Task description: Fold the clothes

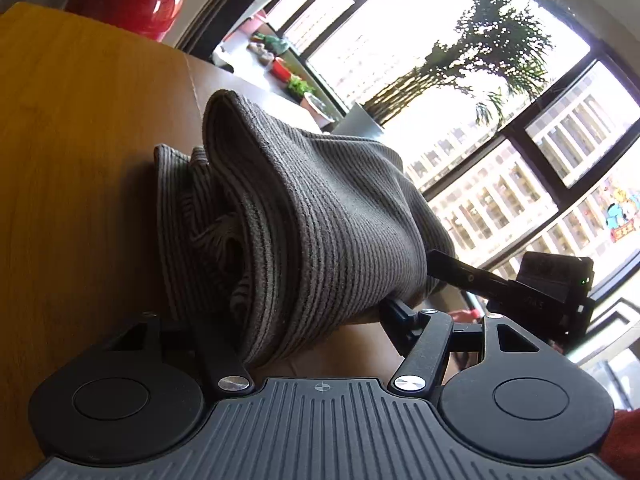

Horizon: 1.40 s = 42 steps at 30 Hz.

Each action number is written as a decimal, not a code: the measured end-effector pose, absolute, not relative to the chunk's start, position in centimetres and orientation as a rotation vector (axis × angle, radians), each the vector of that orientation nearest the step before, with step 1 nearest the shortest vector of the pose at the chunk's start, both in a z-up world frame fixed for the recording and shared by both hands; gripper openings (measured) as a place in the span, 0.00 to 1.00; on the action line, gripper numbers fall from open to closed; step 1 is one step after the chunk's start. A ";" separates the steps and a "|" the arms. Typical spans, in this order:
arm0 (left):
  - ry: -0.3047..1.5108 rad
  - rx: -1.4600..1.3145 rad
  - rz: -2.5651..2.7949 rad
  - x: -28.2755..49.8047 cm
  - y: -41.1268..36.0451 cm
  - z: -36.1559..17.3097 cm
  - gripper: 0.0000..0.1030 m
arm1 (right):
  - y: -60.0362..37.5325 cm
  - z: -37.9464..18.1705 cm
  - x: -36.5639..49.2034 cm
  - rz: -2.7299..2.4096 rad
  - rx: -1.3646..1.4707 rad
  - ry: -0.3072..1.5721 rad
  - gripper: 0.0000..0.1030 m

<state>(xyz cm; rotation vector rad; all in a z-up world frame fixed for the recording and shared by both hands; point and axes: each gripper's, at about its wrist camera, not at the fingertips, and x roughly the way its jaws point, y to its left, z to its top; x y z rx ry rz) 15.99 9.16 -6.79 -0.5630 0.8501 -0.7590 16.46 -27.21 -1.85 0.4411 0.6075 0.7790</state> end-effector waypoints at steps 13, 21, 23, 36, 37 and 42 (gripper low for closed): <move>0.940 -0.662 -0.749 17.9 9.7 -8.8 0.67 | -26.1 -5.2 18.4 0.595 0.411 0.734 0.39; 0.691 -0.337 -0.645 15.2 8.6 -2.5 0.72 | -26.0 -5.5 17.8 0.578 0.361 0.708 0.46; 0.600 -0.301 -0.652 14.2 8.5 -0.4 0.73 | -26.1 -5.6 17.7 0.575 0.364 0.707 0.47; 0.686 -0.317 -0.777 18.0 4.1 -4.6 0.80 | -25.3 -4.1 16.1 0.535 0.247 0.684 0.64; 0.686 -0.338 -0.783 18.3 4.3 -4.7 0.80 | -25.1 -3.8 16.0 0.546 0.239 0.677 0.64; 0.687 -0.336 -0.788 18.1 4.9 -4.7 0.80 | -23.8 -2.3 15.1 0.601 0.197 0.641 0.63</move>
